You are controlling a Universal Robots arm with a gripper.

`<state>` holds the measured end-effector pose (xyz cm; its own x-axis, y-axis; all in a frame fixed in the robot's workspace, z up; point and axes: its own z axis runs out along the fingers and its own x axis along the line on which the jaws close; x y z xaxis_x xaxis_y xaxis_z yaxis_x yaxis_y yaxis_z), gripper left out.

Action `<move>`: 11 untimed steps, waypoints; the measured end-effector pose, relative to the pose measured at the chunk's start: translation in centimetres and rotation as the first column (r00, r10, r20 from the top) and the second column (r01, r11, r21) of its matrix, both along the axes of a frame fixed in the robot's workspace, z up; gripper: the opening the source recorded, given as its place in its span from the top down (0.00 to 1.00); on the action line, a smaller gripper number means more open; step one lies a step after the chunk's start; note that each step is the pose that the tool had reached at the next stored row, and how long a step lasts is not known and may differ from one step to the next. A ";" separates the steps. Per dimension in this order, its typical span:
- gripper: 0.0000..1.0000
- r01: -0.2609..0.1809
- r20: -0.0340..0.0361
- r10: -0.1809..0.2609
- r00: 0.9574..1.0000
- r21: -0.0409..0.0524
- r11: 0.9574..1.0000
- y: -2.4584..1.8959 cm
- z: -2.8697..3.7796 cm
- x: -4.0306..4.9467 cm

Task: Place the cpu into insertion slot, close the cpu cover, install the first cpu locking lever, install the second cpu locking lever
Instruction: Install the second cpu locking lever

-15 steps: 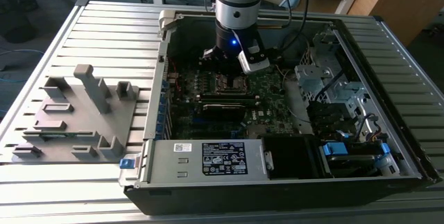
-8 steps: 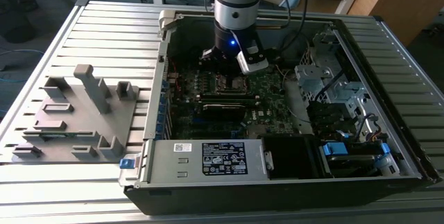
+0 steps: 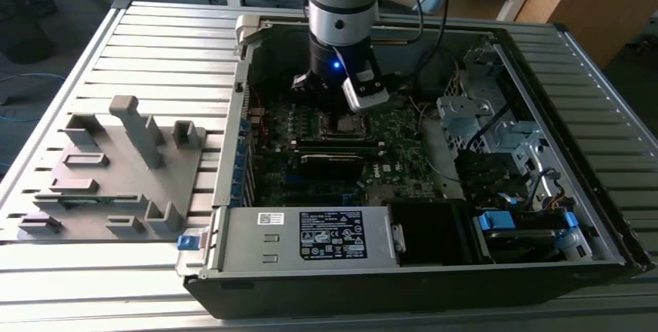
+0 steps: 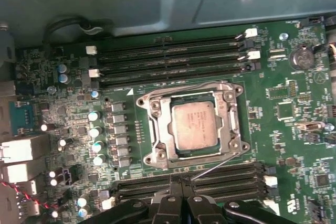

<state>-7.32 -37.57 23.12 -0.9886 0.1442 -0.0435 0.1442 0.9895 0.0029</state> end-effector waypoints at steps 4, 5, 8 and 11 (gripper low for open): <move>0.90 0.000 0.000 0.000 1.000 0.000 1.000 0.00 -0.43 -0.27; 0.90 0.000 0.000 0.000 1.000 0.000 1.000 0.00 -0.47 -0.29; 0.90 0.000 0.000 0.000 1.000 0.000 1.000 0.00 -0.49 -0.29; 0.90 -0.001 0.000 0.001 1.000 0.000 1.000 -0.01 -0.53 -0.30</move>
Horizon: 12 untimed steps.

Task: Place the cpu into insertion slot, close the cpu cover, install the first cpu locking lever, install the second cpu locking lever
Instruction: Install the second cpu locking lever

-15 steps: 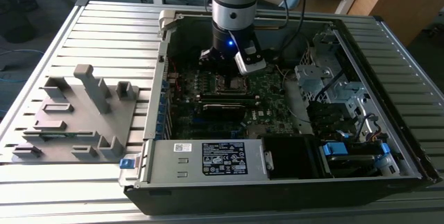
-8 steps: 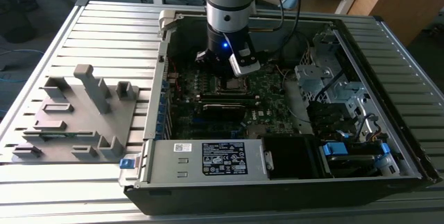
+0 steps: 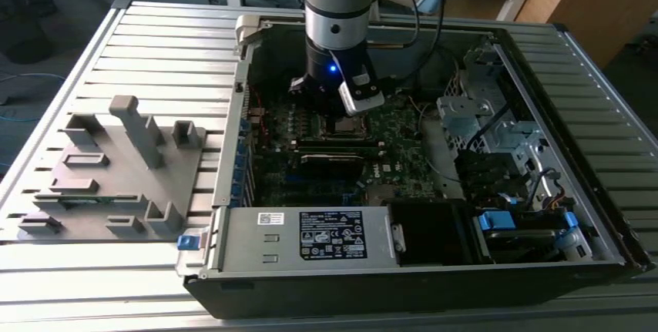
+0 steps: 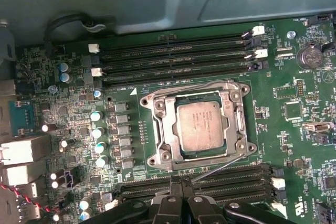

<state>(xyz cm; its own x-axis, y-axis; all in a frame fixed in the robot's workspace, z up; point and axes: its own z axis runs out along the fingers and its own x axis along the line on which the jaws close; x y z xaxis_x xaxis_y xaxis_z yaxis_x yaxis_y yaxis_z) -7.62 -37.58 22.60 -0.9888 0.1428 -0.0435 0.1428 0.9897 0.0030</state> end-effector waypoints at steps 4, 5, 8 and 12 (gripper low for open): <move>0.90 -0.018 0.000 0.018 1.000 0.000 1.000 -0.09 -0.06 -0.05; 0.90 -0.022 0.000 0.022 1.000 0.000 1.000 -0.13 -0.07 -0.08; 0.90 -0.031 0.000 0.031 1.000 0.000 1.000 -0.23 -0.08 -0.20; 0.90 -0.037 0.000 0.037 0.999 0.000 0.999 -0.25 -0.26 -0.32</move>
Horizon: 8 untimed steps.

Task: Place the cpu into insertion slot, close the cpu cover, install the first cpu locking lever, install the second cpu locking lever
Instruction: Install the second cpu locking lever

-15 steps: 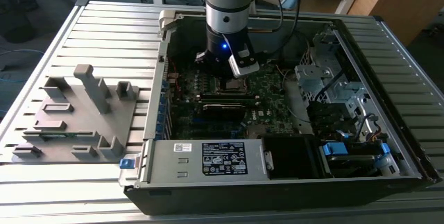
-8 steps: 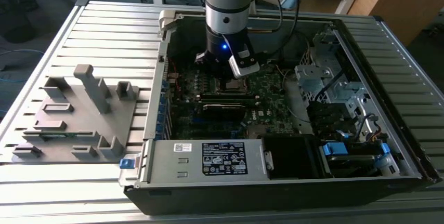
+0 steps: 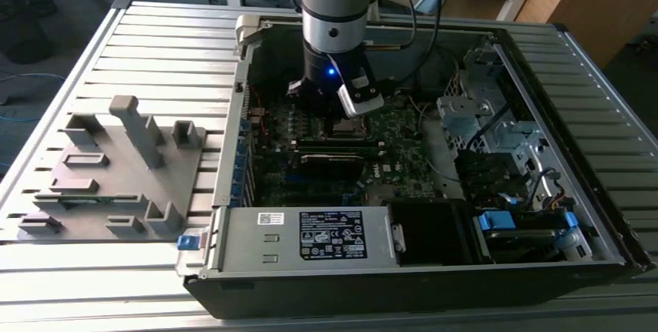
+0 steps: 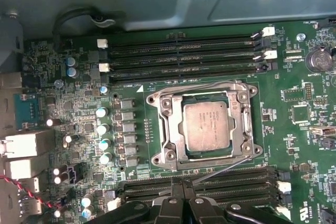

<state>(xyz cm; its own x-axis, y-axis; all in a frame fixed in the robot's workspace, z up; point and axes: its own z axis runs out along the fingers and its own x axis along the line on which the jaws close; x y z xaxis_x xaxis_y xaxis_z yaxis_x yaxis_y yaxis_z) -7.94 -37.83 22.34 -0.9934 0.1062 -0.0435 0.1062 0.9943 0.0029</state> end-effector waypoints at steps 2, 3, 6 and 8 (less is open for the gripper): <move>0.90 0.000 0.000 0.000 1.000 0.000 1.000 0.00 -0.03 -0.01; 0.90 0.000 0.000 0.000 1.000 0.000 1.000 0.00 -0.03 -0.01; 0.90 -0.001 0.000 0.001 1.000 0.000 1.000 0.00 -0.05 -0.01; 0.90 -0.001 0.000 0.001 1.000 0.000 1.000 0.00 -0.06 -0.01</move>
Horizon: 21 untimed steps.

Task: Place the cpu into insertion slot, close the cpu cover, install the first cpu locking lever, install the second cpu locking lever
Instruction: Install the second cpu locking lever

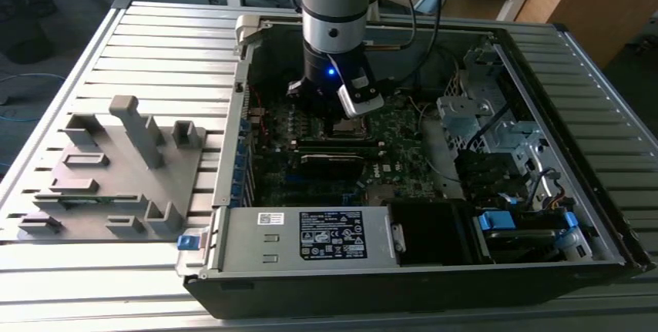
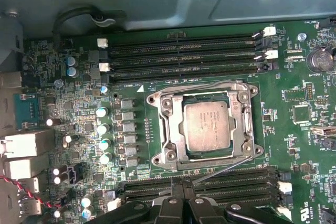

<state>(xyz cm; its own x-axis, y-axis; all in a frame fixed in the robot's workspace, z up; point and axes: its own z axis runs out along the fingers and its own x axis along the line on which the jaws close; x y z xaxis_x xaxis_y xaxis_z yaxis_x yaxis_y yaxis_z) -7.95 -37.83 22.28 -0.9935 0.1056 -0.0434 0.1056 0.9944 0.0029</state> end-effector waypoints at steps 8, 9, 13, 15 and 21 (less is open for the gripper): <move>0.90 0.000 0.000 0.000 1.000 0.000 1.000 0.00 -0.13 0.00; 0.90 0.000 0.000 0.000 1.000 0.000 1.000 0.00 -0.15 0.00; 0.90 0.000 0.000 0.000 1.000 0.000 1.000 0.00 -0.16 0.00; 0.90 0.000 0.000 0.000 1.000 0.000 1.000 0.00 -0.16 0.00; 0.90 0.000 0.000 0.000 1.000 0.000 1.000 0.00 -0.40 0.00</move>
<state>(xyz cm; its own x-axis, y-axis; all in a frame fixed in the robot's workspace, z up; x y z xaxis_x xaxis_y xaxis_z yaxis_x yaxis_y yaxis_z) -7.95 -37.84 21.88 -0.9935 0.1056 -0.0435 0.1056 0.9944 0.0030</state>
